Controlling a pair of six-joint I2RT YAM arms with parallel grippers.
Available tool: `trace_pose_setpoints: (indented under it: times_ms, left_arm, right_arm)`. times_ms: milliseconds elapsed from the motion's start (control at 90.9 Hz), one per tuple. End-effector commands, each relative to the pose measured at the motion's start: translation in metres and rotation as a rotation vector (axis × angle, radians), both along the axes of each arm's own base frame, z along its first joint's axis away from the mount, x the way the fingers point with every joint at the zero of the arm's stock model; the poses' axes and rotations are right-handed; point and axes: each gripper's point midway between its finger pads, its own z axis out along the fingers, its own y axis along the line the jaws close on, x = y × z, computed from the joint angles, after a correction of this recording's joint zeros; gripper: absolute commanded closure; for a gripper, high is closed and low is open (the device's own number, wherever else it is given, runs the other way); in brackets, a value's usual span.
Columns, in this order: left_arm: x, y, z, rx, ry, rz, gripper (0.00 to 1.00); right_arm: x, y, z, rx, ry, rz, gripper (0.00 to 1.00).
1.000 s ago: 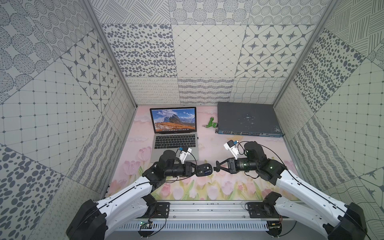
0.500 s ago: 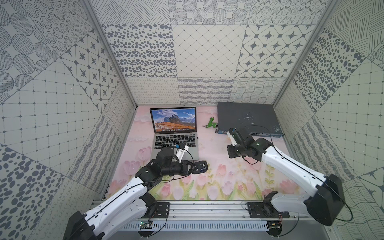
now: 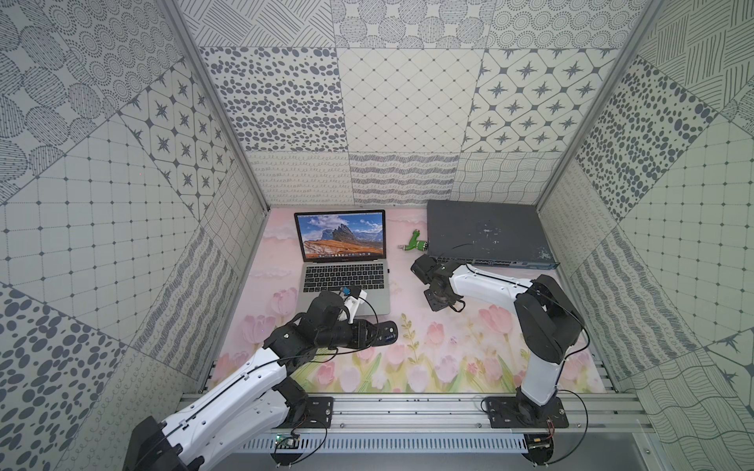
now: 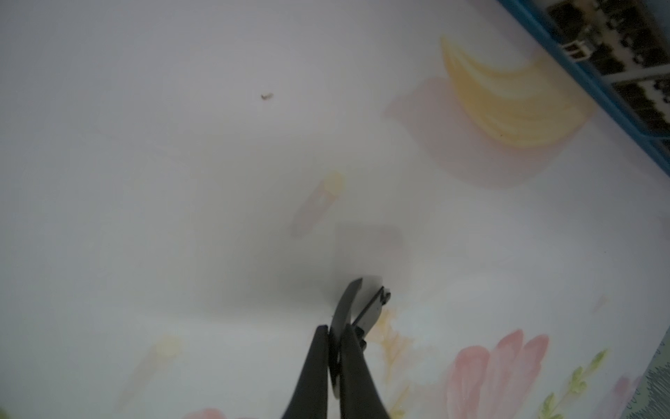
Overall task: Remove the wireless mouse receiver from the laptop
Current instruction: Place the lid at the center of the board.
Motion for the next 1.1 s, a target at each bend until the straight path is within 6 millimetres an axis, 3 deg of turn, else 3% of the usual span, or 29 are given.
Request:
trace_pose_setpoints:
  times_ms: [0,187,253,440,517,627,759,880,1089]
  left_arm:
    - [0.007,0.007,-0.004,0.083,-0.045,0.007,0.91]
    - [0.013,0.008,-0.009,0.165,-0.066,0.009,0.92]
    - [0.013,0.006,-0.01,0.201,-0.083,-0.003,0.92]
    - [0.008,-0.003,-0.012,0.287,-0.112,-0.065,0.91]
    - [0.005,-0.012,-0.005,0.275,-0.162,-0.118,0.91]
    - [0.006,-0.035,0.019,0.168,-0.287,-0.198,0.9]
    - [0.012,-0.05,0.035,0.125,-0.375,-0.251,0.89]
    - [-0.001,-0.062,0.026,0.055,-0.281,-0.299,0.9]
    - [-0.03,-0.067,-0.006,-0.135,-0.054,-0.258,0.9]
  right_arm:
    - [0.005,0.006,-0.004,-0.026,-0.012,0.02,0.92]
    - [0.003,0.011,-0.007,0.011,0.0,0.028,0.7]
    - [0.002,0.015,-0.002,0.039,-0.003,0.036,0.59]
    - [-0.001,0.024,0.024,0.146,-0.028,0.058,0.43]
    - [-0.01,0.036,0.04,0.248,-0.018,0.117,0.4]
    - [-0.03,0.058,0.083,0.47,-0.054,0.229,0.36]
    - [-0.043,0.06,0.124,0.63,-0.159,0.258,0.29]
    - [-0.054,0.056,0.128,0.67,-0.144,0.251,0.29]
    - [-0.062,0.049,0.115,0.672,-0.117,0.216,0.29]
